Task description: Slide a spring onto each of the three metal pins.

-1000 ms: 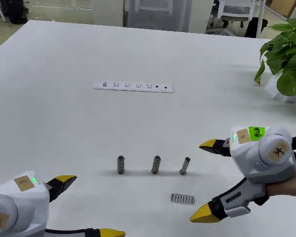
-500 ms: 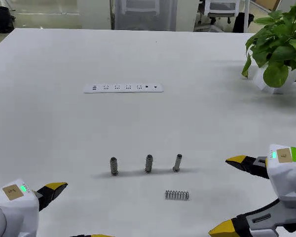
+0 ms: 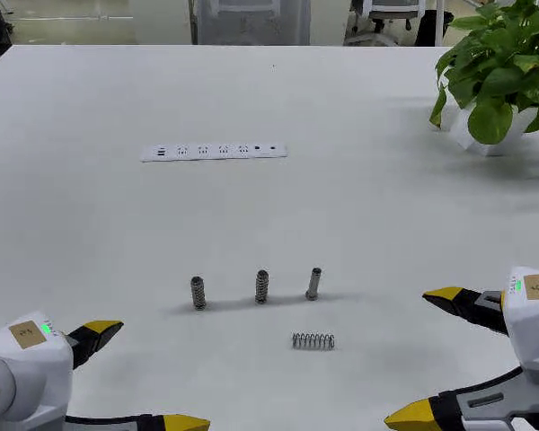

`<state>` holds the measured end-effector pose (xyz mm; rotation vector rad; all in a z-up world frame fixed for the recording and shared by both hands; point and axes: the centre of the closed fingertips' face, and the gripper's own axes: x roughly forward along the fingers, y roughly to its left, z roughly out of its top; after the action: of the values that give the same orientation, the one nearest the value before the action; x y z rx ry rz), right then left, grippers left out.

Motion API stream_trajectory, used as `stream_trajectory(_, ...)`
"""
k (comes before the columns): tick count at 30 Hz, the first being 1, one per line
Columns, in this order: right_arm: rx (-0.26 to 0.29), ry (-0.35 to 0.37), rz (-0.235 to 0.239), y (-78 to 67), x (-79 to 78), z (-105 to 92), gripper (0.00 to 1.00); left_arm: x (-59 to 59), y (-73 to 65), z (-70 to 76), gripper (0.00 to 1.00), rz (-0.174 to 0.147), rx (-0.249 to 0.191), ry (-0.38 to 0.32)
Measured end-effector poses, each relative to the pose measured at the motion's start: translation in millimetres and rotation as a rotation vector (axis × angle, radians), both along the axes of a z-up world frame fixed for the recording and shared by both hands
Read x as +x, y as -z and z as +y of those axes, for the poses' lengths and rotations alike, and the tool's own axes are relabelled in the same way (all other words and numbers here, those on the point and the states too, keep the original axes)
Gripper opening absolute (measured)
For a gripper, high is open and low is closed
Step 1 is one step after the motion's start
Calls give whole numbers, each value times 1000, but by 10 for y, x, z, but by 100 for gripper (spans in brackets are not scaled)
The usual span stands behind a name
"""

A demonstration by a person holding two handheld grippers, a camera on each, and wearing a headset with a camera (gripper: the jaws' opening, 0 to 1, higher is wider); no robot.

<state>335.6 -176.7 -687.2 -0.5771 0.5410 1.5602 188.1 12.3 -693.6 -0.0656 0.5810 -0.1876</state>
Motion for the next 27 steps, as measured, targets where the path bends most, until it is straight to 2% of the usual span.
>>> stream_trajectory(6,12,16,14,2,-33,7,99,90,52,-73,100,12,-1,43)
stream_trajectory(11,16,24,20,12,-55,2,99,212,91,-204,100,22,8,103)
stream_trajectory(15,28,44,27,14,-38,-20,99,370,135,-304,96,20,13,163)
stream_trajectory(18,41,65,33,16,-25,-36,99,490,160,-435,93,32,39,242)
stream_trajectory(20,45,72,38,12,-48,-51,99,569,172,-492,91,38,47,266)
stream_trajectory(23,42,80,44,29,-96,-89,98,674,233,-569,87,72,71,326)
stream_trajectory(25,43,88,47,48,-90,-104,98,727,268,-568,84,86,81,343)
stream_trajectory(27,58,103,59,42,-94,-108,98,795,258,-645,80,87,90,365)
